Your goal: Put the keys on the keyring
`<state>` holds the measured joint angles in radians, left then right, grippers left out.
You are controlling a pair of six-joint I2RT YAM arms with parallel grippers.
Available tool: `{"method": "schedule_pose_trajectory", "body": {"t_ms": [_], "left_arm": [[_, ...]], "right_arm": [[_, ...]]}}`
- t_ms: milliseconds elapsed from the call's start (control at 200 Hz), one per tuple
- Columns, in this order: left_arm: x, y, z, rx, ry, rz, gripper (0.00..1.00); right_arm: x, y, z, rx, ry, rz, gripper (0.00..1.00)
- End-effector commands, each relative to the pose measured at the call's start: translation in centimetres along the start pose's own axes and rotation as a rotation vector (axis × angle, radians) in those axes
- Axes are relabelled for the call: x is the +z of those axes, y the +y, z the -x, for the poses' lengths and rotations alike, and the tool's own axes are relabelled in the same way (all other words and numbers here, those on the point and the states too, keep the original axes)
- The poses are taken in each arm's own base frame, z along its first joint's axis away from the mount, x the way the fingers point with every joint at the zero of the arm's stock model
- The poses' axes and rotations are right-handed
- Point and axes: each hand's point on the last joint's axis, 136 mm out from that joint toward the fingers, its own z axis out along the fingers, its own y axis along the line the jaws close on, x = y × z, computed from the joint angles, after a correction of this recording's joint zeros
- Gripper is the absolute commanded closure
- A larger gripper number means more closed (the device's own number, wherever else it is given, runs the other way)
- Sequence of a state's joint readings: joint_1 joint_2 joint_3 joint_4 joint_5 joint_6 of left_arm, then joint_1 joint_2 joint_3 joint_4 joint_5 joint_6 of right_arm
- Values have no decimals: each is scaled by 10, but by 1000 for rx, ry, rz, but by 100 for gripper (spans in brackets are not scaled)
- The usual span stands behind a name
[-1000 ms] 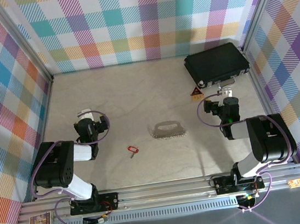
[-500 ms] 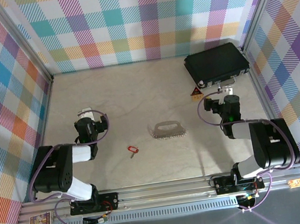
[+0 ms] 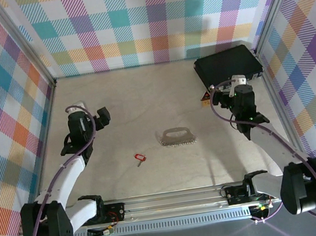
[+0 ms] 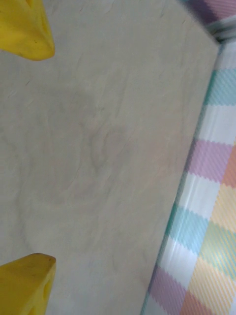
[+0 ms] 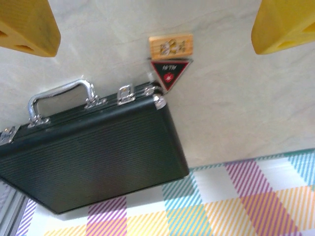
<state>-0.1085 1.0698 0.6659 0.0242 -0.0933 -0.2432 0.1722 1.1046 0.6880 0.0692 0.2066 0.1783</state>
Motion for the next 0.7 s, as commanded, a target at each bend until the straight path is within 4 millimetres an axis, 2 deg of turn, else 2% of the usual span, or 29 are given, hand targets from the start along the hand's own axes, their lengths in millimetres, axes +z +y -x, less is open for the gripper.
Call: {"method": "schedule_pose_trajectory", "body": {"t_ms": [0, 75, 95, 200, 375, 425, 560, 695], "left_arm": [[-20, -26, -57, -116, 289, -145, 0], [-33, -52, -70, -117, 368, -266, 0], [-39, -55, -80, -114, 412, -274, 0], [-60, -80, -104, -77, 497, -368, 0], [-86, -121, -143, 26, 583, -502, 0], [-88, -130, -153, 35, 610, -544, 0], [-84, -160, -162, -19, 632, -695, 3], [-73, -170, -170, -15, 663, -711, 9]], "right_arm": [[-17, 15, -43, 20, 237, 40, 1], [-27, 34, -54, 13, 308, 114, 1], [-30, 41, -58, 8, 326, 139, 1], [-52, 70, -83, -15, 422, 238, 1], [-83, 99, -115, 31, 540, 367, 1], [-90, 105, -122, 53, 568, 403, 1], [-105, 118, -136, 102, 617, 487, 1], [-112, 118, -151, 119, 664, 503, 1]]}}
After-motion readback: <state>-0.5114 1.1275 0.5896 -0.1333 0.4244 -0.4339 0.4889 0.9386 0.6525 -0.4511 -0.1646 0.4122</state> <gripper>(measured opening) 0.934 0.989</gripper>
